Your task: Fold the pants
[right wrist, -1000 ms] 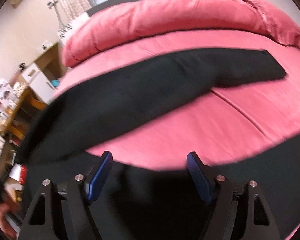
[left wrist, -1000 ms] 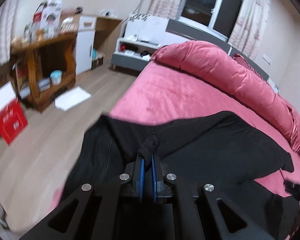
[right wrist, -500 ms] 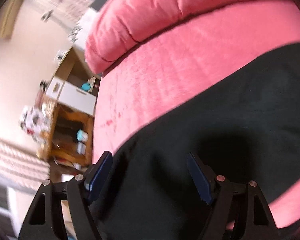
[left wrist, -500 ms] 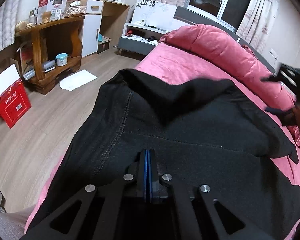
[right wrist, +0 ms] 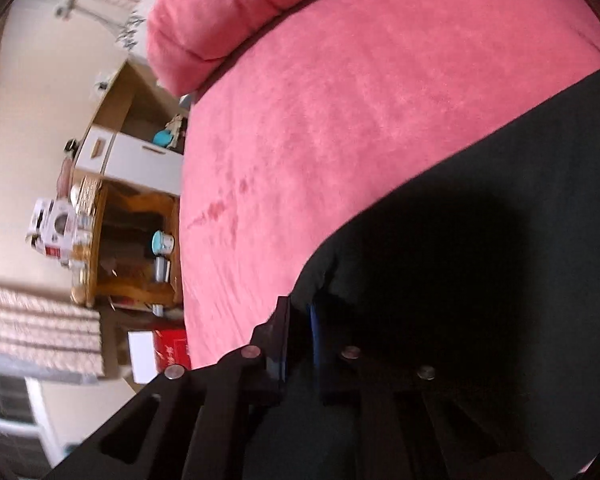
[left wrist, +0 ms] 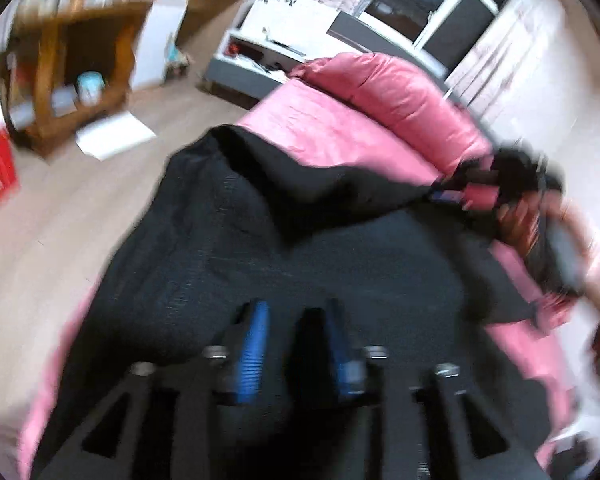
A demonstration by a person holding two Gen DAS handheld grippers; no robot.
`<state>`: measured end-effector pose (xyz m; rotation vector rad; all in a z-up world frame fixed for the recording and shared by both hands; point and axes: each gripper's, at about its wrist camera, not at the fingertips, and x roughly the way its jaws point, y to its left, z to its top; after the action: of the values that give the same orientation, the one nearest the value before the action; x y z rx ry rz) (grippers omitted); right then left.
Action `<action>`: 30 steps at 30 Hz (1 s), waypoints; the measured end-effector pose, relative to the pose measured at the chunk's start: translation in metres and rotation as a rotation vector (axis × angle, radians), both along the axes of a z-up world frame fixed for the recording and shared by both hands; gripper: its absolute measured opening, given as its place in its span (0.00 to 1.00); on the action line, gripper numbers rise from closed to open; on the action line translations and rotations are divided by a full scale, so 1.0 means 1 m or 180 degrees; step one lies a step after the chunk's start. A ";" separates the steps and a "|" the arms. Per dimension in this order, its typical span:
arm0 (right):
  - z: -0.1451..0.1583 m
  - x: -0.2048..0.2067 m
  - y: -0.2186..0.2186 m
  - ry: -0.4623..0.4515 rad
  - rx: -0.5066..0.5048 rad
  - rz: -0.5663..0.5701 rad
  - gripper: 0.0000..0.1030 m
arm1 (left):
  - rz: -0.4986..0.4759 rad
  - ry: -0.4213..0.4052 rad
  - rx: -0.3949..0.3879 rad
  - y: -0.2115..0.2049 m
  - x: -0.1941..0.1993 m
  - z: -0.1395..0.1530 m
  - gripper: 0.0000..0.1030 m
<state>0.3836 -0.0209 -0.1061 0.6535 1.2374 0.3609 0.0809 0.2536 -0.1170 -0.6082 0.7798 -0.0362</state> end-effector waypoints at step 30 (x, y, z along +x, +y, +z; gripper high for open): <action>0.060 -0.203 -0.059 -0.1141 0.0019 0.0105 0.08 | 0.0792 0.0002 -0.1811 -0.022 -0.017 -0.008 0.88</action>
<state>0.1805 -0.0804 -0.0466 0.5457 0.9058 0.4867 0.0636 0.2314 -0.1255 -1.2418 0.6884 -0.0293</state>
